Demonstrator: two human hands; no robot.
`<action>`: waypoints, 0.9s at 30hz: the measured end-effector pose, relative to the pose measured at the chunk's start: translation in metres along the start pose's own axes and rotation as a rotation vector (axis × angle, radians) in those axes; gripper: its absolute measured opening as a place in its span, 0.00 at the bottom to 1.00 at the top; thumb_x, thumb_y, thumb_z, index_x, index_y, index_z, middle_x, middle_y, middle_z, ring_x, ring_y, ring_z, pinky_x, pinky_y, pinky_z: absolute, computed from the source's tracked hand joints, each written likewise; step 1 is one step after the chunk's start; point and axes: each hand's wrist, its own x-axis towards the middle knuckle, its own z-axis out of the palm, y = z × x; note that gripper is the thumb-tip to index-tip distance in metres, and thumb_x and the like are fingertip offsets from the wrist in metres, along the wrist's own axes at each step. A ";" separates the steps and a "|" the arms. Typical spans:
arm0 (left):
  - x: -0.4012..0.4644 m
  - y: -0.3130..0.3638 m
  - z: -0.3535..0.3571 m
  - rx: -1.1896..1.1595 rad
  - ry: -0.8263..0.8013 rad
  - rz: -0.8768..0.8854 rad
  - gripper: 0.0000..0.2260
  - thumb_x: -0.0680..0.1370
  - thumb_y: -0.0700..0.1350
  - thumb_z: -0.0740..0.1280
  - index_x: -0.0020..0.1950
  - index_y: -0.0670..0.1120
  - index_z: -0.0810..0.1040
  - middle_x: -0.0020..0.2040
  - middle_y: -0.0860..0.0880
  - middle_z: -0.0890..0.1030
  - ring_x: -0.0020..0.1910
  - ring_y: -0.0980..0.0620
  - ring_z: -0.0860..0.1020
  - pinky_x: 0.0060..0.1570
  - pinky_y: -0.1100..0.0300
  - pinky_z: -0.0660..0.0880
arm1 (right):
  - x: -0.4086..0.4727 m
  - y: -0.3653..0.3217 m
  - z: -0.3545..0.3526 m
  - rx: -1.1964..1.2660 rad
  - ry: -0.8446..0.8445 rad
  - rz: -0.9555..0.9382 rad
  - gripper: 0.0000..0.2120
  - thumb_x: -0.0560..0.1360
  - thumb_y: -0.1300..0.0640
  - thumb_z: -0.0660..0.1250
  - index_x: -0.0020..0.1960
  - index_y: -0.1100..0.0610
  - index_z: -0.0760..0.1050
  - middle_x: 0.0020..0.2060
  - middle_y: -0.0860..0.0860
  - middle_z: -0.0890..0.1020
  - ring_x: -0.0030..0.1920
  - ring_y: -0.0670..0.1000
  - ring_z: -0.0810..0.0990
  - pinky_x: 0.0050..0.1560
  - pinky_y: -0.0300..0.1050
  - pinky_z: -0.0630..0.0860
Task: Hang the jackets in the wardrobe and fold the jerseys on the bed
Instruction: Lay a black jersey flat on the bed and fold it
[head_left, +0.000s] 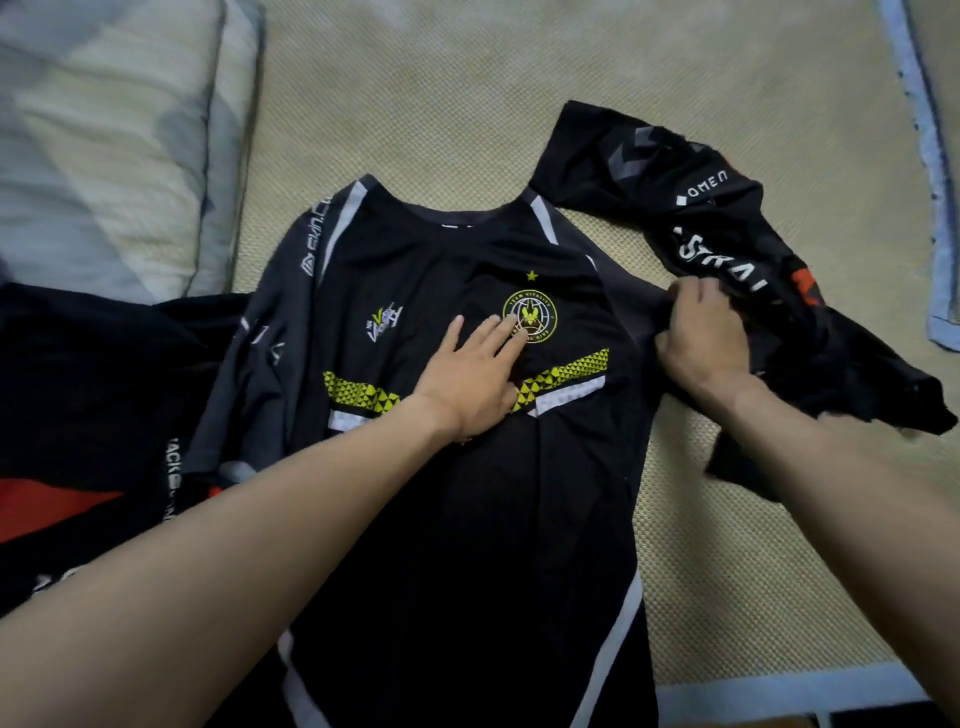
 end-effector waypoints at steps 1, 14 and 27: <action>-0.015 -0.012 -0.004 -0.019 0.084 -0.072 0.31 0.82 0.51 0.58 0.83 0.46 0.54 0.84 0.48 0.51 0.83 0.50 0.51 0.80 0.44 0.47 | -0.010 -0.028 -0.004 0.098 -0.042 -0.100 0.22 0.70 0.65 0.68 0.63 0.63 0.71 0.59 0.64 0.75 0.58 0.67 0.76 0.57 0.61 0.76; -0.168 -0.156 -0.016 -0.107 0.174 -0.752 0.20 0.76 0.52 0.73 0.62 0.43 0.74 0.58 0.40 0.81 0.58 0.37 0.79 0.54 0.47 0.75 | -0.143 -0.302 0.032 0.645 -0.743 -0.276 0.14 0.75 0.56 0.67 0.60 0.53 0.72 0.47 0.48 0.84 0.52 0.52 0.81 0.51 0.45 0.73; -0.180 -0.188 -0.092 -1.312 0.088 -0.577 0.08 0.80 0.53 0.69 0.44 0.51 0.79 0.49 0.49 0.81 0.49 0.50 0.79 0.46 0.55 0.73 | -0.158 -0.400 0.002 1.342 -0.597 0.051 0.44 0.60 0.48 0.82 0.69 0.52 0.63 0.57 0.49 0.82 0.54 0.48 0.84 0.53 0.48 0.82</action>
